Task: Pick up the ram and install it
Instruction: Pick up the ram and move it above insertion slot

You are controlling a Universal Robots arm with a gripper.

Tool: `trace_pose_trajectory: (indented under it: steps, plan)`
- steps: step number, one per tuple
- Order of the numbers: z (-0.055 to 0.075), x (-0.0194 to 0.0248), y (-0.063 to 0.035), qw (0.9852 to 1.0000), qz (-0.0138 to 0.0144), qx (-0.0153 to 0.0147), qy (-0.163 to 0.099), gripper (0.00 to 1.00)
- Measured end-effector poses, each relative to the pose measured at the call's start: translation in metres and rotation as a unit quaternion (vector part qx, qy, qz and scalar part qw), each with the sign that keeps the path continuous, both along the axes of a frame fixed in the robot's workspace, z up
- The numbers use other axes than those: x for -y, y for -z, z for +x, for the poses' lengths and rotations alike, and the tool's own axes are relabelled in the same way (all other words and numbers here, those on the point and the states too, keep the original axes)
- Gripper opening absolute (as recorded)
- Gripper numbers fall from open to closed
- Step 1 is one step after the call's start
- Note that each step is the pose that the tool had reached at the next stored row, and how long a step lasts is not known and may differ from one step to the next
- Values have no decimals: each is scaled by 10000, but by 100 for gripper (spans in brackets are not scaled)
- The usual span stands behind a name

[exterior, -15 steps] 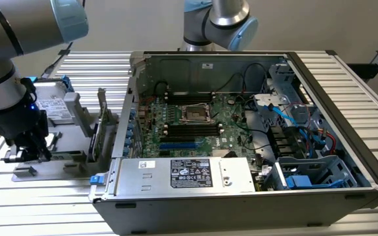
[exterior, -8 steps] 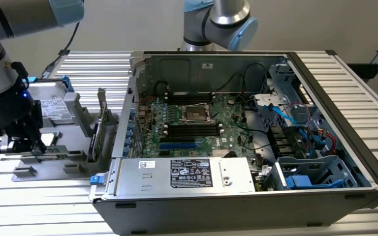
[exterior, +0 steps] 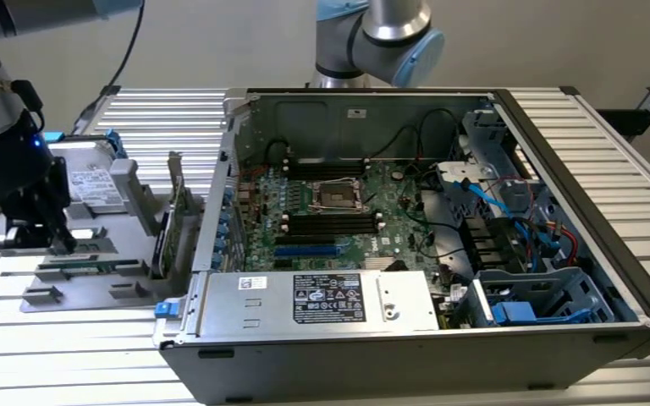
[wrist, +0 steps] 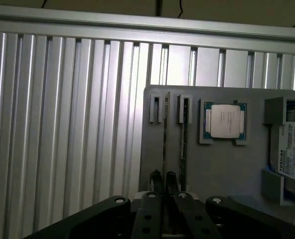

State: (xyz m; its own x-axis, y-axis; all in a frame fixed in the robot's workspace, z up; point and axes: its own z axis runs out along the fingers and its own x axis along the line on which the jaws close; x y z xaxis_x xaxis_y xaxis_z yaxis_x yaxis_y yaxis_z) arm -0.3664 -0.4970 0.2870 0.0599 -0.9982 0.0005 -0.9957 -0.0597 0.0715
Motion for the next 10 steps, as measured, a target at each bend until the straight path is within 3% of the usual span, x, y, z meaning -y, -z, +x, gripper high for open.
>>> trace_pose_trajectory:
  steps: [10]
  plan:
    - [152, 0, -182, 9999, 0, -1, -103, 14]
